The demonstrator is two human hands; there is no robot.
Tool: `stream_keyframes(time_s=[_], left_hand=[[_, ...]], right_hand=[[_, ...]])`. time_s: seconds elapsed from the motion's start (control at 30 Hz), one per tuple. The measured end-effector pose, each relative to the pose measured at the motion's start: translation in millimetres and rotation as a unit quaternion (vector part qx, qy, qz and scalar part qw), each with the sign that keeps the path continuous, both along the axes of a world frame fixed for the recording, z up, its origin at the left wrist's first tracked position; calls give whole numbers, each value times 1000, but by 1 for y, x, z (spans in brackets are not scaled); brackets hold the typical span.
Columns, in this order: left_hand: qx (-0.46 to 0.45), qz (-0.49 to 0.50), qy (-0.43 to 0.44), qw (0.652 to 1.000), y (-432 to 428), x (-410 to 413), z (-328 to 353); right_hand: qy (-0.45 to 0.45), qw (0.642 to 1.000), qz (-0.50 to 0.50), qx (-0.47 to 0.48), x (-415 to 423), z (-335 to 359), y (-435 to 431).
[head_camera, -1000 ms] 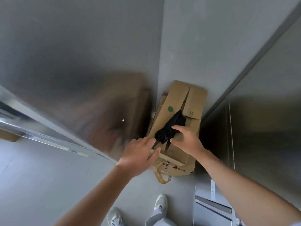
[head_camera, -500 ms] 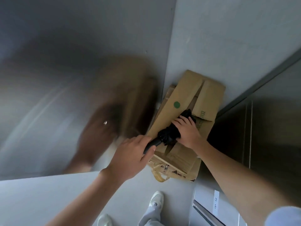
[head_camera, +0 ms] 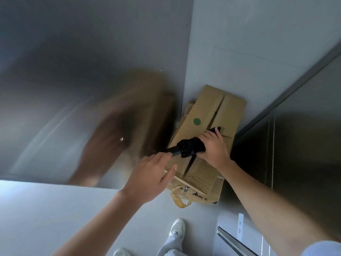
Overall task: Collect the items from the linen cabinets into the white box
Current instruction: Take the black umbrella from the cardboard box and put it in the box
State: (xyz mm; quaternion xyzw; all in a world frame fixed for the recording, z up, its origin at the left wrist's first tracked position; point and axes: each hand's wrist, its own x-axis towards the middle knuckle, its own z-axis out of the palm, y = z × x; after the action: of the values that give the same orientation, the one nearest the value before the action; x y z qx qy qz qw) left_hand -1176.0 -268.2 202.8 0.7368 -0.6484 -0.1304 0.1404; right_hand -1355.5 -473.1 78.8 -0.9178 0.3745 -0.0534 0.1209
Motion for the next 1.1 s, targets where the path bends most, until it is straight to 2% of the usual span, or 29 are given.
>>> stream_keyframes(time_s=[0.13, 0.3, 0.43, 0.6, 0.67, 0.87, 1.1], left_hand=[[-25, -26, -5, 999, 5, 0, 31], [-55, -44, -45, 997, 17, 1, 72], [-66, -68, -41, 995, 35, 9, 97], [-134, -101, -49, 985, 68, 15, 120], [-129, -115, -45, 984, 85, 19, 123], [-101, -105, -14, 989, 142, 38, 109], [-85, -45, -7, 995, 217, 62, 97]], right_hand=[[-102, 990, -82, 59, 3, 48, 21], [-204, 949, -188, 152, -4, 103, 64], [-260, 914, -250, 184, -10, 142, 111], [-299, 868, -331, 221, -13, 181, 179], [-319, 851, -355, 220, -13, 192, 208], [-377, 805, -389, 242, 2, 207, 293], [-397, 815, -347, 240, 26, 212, 368]])
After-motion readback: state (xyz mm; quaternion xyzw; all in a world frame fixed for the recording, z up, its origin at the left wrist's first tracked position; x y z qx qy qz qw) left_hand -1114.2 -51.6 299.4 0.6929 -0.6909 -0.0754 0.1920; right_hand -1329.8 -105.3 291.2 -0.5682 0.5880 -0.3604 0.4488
